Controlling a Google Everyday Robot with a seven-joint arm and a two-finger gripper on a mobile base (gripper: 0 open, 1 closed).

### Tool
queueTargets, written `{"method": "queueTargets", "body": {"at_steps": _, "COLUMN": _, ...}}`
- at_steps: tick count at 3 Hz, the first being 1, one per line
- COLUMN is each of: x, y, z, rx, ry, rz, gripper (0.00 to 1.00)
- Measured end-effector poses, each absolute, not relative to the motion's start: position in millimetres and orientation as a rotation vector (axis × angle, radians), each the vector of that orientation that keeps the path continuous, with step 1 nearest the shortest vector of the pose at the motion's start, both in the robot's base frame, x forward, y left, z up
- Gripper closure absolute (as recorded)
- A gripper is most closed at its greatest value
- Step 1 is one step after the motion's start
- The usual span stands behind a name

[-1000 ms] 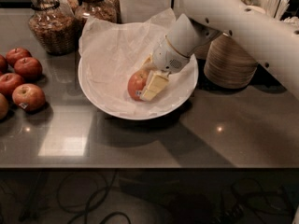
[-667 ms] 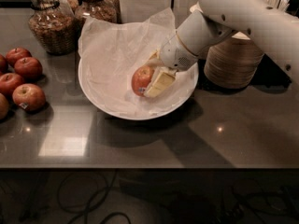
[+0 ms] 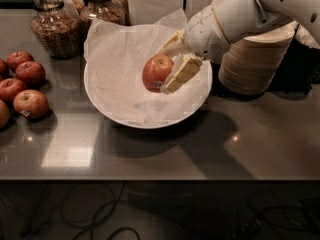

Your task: Pick apple from white bowl

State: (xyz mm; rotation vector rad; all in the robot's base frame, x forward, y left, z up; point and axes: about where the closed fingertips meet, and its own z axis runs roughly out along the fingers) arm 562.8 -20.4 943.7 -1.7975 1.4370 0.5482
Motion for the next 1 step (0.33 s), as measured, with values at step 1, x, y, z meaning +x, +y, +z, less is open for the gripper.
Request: {"method": "queueTargets", "body": {"at_steps": 1, "x": 562.8, "y": -20.3, "z": 943.7, "rx": -1.798, "ry": 1.437, "rz": 0.548, "gripper": 1.0}}
